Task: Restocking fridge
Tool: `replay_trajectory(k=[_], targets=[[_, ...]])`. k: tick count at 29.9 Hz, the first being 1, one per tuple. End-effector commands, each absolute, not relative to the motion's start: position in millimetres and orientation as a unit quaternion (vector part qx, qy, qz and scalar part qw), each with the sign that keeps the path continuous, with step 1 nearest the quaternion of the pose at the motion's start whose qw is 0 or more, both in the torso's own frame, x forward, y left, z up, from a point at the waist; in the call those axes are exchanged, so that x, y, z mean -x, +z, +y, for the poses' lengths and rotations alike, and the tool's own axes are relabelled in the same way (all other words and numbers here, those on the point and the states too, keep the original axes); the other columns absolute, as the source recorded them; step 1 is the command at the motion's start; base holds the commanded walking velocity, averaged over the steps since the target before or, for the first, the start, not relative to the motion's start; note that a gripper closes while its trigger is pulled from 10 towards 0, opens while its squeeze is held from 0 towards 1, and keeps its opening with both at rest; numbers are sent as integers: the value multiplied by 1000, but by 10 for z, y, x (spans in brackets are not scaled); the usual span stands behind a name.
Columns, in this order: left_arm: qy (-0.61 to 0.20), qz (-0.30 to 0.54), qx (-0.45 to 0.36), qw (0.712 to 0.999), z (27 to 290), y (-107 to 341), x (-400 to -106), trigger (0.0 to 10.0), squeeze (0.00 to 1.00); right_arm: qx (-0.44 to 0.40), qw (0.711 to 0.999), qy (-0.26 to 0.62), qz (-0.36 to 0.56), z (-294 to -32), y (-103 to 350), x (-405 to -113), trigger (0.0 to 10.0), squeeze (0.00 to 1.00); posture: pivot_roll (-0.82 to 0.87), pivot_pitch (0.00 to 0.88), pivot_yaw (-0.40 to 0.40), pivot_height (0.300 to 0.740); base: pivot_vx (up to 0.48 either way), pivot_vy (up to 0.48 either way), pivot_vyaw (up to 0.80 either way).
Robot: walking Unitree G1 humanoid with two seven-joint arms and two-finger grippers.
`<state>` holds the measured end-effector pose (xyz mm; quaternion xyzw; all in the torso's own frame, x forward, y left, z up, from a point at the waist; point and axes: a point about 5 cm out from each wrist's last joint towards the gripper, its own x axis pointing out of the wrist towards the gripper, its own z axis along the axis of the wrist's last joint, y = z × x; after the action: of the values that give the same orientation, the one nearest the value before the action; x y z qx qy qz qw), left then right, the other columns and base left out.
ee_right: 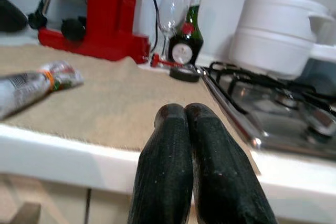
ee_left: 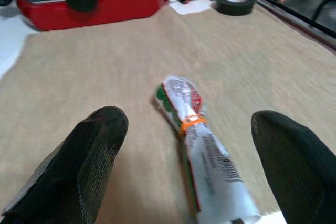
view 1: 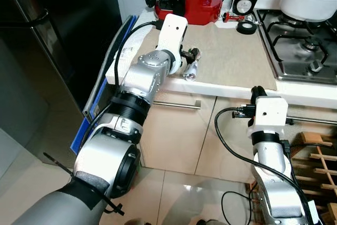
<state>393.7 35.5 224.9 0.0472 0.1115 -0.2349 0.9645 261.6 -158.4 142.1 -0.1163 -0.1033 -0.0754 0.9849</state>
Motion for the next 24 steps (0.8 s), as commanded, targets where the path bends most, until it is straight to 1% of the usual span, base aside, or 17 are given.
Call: replay_trajectory(k=[1,3,6,10,12,16,20,24], targets=[[-241,119,-47,962,340,2272,-3947,10000,0,123,986,-58,-98,-1549,1399,-2595,10000,0,-33,0,61,740,0,0,0],[-252,122,-36,959,282,2277,-3939,10000,0,133,988,-40,-62,-1627,1215,-2472,10000,0,-33,0,63,740,0,0,0],[-271,125,-32,954,203,2297,-3922,10000,0,143,989,-32,-34,-1721,1029,-2324,10000,0,-34,0,72,740,0,0,0],[-276,130,-38,952,178,2278,-3923,10000,0,151,988,-36,-18,-1744,882,-2225,10000,0,-36,0,90,740,0,0,0],[-279,130,-40,951,170,2279,-3921,10000,0,148,988,-39,-13,-1732,856,-2206,10000,0,-35,4,97,740,0,0,0],[-300,128,-51,944,139,2306,-3906,10000,0,142,989,-34,-14,-1647,838,-2165,10000,0,-25,19,133,740,0,0,0],[-305,127,-65,942,128,2305,-3906,10000,0,135,990,-37,-13,-1607,810,-2153,10000,0,-24,21,141,740,0,0,0],[-303,140,-109,936,138,2211,-3921,10000,0,126,991,-40,-17,-1545,804,-2142,10000,0,-25,32,152,740,0,0,0]])
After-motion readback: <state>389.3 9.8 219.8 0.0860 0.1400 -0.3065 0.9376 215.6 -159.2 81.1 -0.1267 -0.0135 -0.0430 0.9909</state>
